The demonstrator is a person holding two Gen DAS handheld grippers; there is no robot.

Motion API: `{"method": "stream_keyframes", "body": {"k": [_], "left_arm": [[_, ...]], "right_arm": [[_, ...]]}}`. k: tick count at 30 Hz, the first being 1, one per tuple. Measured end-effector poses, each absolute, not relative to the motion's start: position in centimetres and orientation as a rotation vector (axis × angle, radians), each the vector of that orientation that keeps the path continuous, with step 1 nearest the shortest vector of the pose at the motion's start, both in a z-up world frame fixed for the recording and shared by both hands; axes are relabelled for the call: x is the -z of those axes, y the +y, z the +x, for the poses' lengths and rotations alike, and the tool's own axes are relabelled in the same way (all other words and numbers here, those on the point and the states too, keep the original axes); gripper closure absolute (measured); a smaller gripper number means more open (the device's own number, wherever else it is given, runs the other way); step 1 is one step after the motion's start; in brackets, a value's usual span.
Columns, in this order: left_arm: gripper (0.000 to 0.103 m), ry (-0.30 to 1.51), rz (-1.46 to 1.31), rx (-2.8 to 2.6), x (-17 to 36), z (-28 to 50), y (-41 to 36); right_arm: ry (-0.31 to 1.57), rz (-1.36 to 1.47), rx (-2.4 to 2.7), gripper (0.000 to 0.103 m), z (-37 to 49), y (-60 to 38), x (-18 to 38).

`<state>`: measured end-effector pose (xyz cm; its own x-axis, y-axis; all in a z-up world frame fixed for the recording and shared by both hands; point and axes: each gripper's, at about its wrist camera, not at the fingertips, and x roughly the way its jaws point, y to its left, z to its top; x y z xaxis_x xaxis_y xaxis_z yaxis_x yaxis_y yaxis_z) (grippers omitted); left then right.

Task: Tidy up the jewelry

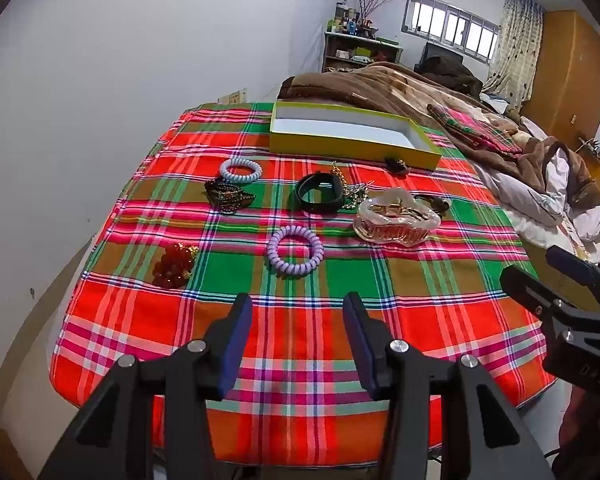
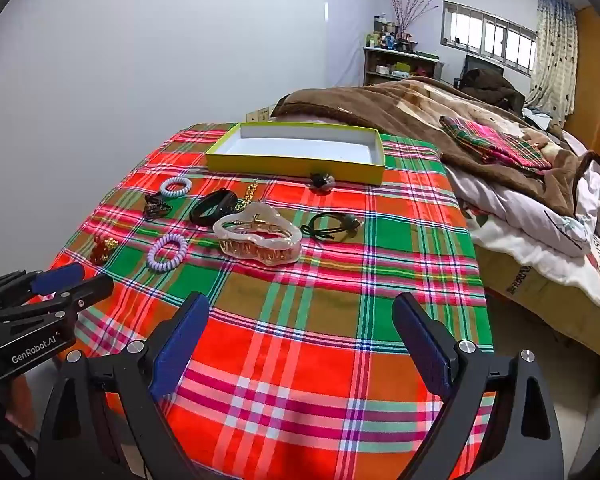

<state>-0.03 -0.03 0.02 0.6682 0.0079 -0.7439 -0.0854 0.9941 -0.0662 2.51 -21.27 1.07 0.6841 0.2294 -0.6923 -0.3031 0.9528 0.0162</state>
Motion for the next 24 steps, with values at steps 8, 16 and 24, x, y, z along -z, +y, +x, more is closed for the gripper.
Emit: {"method": "stream_keyframes", "body": {"k": [8,16,24], "left_arm": [[0.054,0.824,-0.070,-0.049,0.1,-0.5,-0.4],[0.054,0.852,-0.108,-0.043,0.5,-0.3,0.6],[0.054,0.856,-0.127,-0.037,0.6,-0.3,0.8]], "right_arm": [[0.764,-0.107,-0.314,0.010,2.5,-21.1,-1.0],[0.753,-0.111,-0.326,0.010,2.4,-20.8,-1.0],[0.754,-0.110,-0.327,0.010,2.4,-20.8,-1.0]]}}
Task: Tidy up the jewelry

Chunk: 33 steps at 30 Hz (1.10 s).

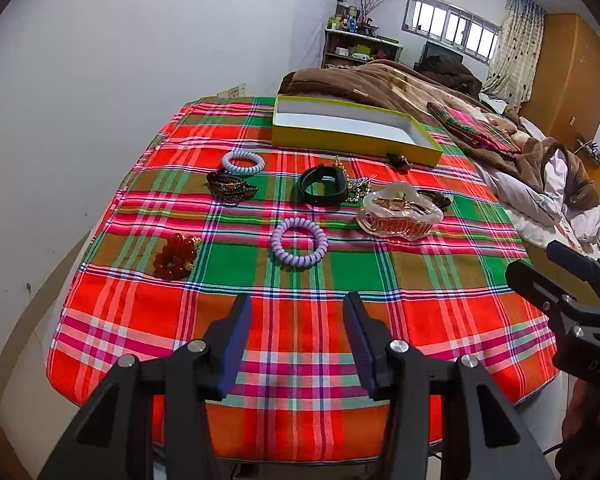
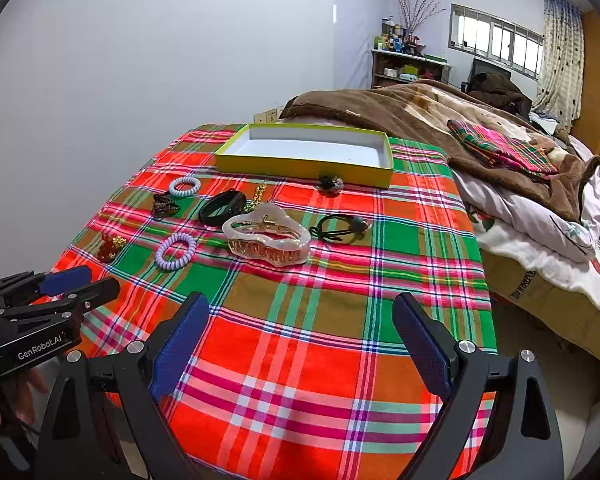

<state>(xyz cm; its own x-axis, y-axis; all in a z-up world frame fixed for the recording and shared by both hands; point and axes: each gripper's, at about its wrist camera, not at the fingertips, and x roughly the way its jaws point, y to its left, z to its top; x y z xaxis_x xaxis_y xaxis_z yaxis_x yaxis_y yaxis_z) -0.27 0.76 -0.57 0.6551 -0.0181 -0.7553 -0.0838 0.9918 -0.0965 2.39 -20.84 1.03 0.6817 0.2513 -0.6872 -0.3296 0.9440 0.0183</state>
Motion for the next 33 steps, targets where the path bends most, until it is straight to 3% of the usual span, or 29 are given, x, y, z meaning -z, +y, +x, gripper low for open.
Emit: {"method": "stream_keyframes", "body": {"k": [33], "left_arm": [[0.054,0.855,-0.152,-0.054,0.45,-0.47,1.24]], "right_arm": [[0.757,-0.117,-0.328,0.010,2.40,-20.83,-1.06]]}}
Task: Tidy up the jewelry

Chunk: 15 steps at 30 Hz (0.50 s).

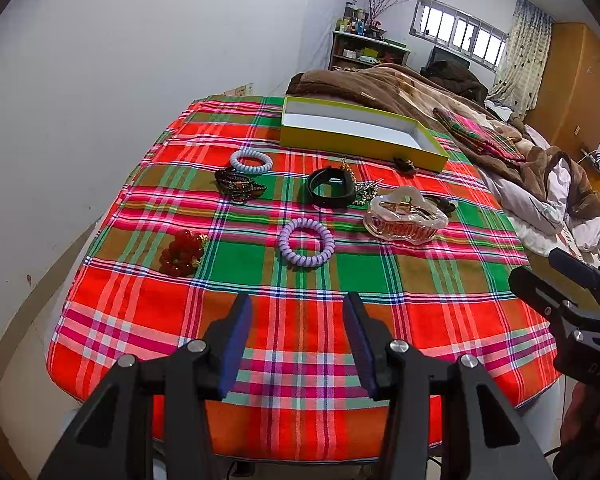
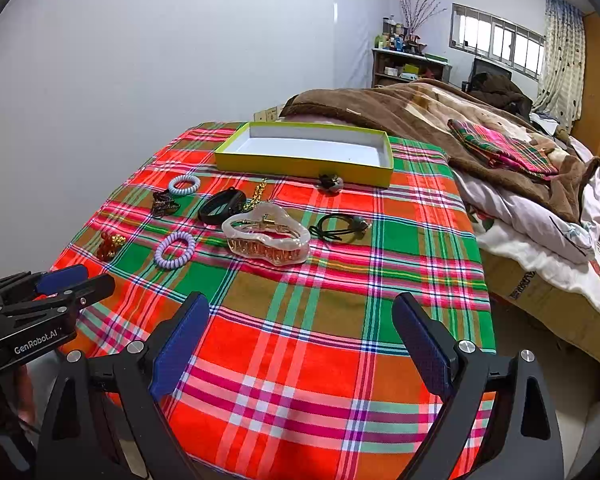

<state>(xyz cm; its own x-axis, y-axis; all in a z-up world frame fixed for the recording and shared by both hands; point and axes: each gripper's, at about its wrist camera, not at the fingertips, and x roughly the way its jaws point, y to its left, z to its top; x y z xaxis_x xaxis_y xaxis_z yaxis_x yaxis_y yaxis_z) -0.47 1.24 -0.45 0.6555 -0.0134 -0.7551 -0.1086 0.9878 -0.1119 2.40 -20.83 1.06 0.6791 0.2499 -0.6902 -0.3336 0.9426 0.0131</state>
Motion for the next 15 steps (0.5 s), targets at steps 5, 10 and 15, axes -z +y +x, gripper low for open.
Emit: {"method": "stream_keyframes", "body": {"k": [5,10,15], "left_arm": [[0.054,0.858,-0.152,-0.055,0.56,-0.44,1.18],[0.054,0.860,-0.154,-0.055,0.70,-0.44,1.20],[0.054,0.862,-0.154,-0.053,0.81,-0.47,1.15]], "right_arm": [[0.760,-0.117,-0.330,0.010,2.54,-20.70,-1.00],[0.760,-0.116,-0.330,0.010,2.52,-20.71,-0.99],[0.763,-0.116,-0.332,0.010,2.54,-20.62,-0.97]]}}
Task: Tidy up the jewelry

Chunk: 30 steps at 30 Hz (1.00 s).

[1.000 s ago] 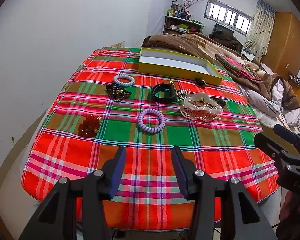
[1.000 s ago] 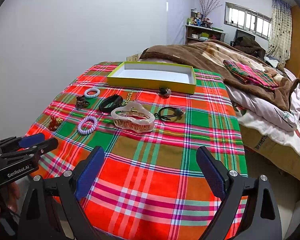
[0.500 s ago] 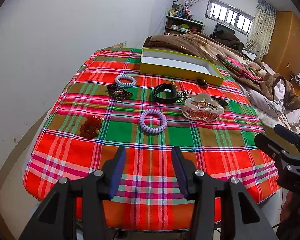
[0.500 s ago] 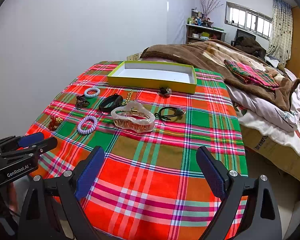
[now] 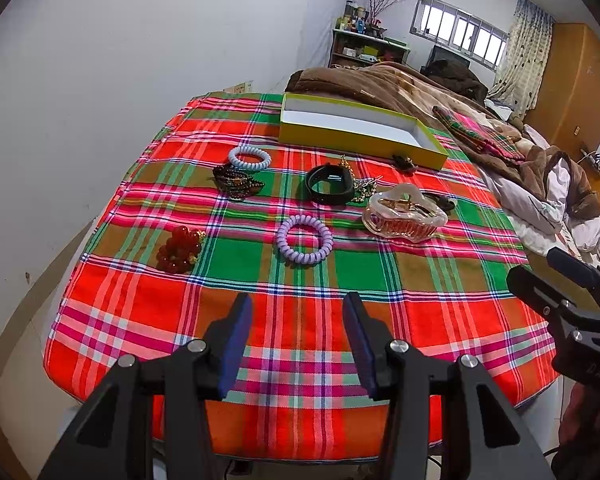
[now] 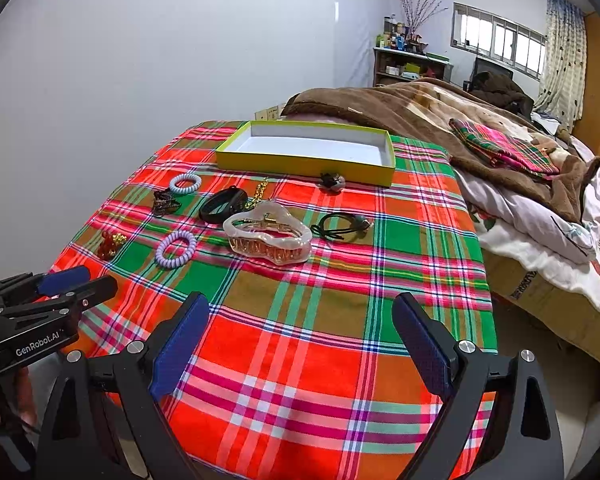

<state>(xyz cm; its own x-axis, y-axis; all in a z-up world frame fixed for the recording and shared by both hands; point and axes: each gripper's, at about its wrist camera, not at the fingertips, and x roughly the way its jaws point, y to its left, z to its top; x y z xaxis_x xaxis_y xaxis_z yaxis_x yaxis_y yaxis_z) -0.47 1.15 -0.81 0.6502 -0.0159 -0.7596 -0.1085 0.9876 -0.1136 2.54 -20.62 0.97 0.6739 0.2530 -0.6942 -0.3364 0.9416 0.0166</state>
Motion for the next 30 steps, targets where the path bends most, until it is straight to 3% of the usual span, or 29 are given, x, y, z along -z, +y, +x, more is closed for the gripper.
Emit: {"method": "stream_keyframes", "body": {"k": [30], "left_arm": [[0.054,0.849,-0.204,-0.067,0.9,-0.2,2.7]], "right_arm": [[0.781,-0.127,-0.364,0.010,3.5,-20.3,-0.1]]}}
